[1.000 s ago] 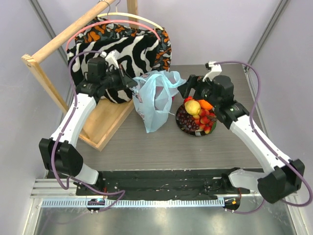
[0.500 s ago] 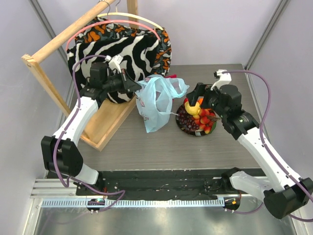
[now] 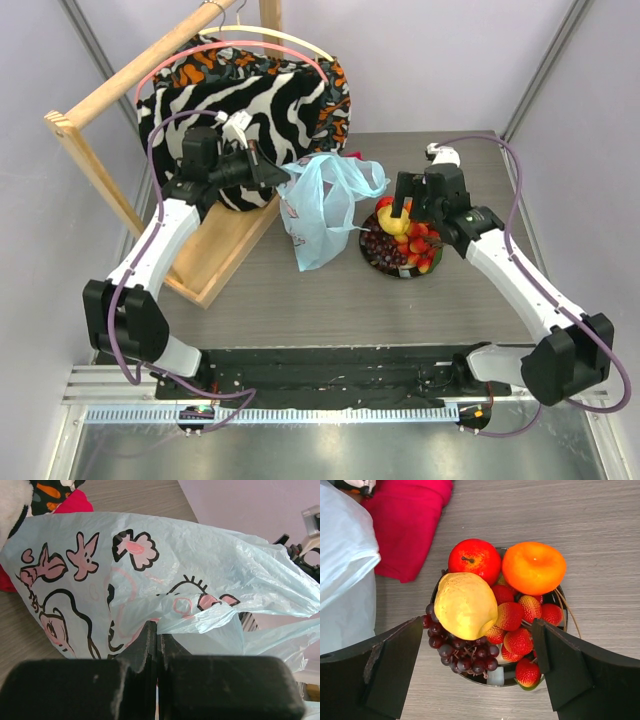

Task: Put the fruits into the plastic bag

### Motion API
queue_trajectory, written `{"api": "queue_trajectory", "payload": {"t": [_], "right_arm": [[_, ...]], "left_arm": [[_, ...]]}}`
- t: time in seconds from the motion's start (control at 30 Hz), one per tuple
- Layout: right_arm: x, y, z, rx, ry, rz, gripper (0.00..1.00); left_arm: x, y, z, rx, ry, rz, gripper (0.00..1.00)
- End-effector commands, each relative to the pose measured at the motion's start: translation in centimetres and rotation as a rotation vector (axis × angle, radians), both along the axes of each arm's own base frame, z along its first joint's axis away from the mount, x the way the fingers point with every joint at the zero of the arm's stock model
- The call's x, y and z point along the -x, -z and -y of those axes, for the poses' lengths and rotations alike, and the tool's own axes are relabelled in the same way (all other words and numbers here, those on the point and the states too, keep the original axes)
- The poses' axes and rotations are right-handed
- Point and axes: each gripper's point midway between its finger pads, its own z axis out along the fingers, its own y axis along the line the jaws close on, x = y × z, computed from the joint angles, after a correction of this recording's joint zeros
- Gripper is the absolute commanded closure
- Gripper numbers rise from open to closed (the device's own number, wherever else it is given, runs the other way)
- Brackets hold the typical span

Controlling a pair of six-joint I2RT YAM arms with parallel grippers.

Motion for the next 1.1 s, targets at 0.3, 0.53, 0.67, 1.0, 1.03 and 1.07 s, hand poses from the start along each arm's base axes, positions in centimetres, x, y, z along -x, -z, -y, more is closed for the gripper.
{"api": "queue_trajectory", "payload": {"t": [0.3, 0.53, 0.67, 1.0, 1.03, 1.07], "right_arm": [[-3.2, 2.3, -2.1, -0.108, -0.048, -0.049, 0.0], [-3.7, 3.8, -1.9, -0.089, -0.025, -0.076, 0.0], [-3.8, 4.5, -2.1, -0.088, -0.035, -0.092, 0.0], [-4.2, 5.2, -2.3, -0.097, -0.024, -0.108, 0.01], [-4.2, 5.3, -2.4, -0.099, -0.026, -0.112, 0.01], [-4.2, 5.4, -2.4, -0.1, -0.024, -0.115, 0.01]], "left_arm": [[0.4, -2.0, -0.7, -0.02, -0.013, 0.092, 1.0], [0.4, -2.0, -0.8, -0.019, -0.012, 0.089, 1.0], [0.4, -2.0, -0.8, -0.019, -0.01, 0.087, 1.0], [0.5, -2.1, -0.8, -0.018, -0.009, 0.09, 1.0], [0.5, -2.2, -0.7, -0.017, -0.007, 0.093, 1.0], [0.5, -2.1, -0.7, -0.017, -0.007, 0.092, 1.0]]}}
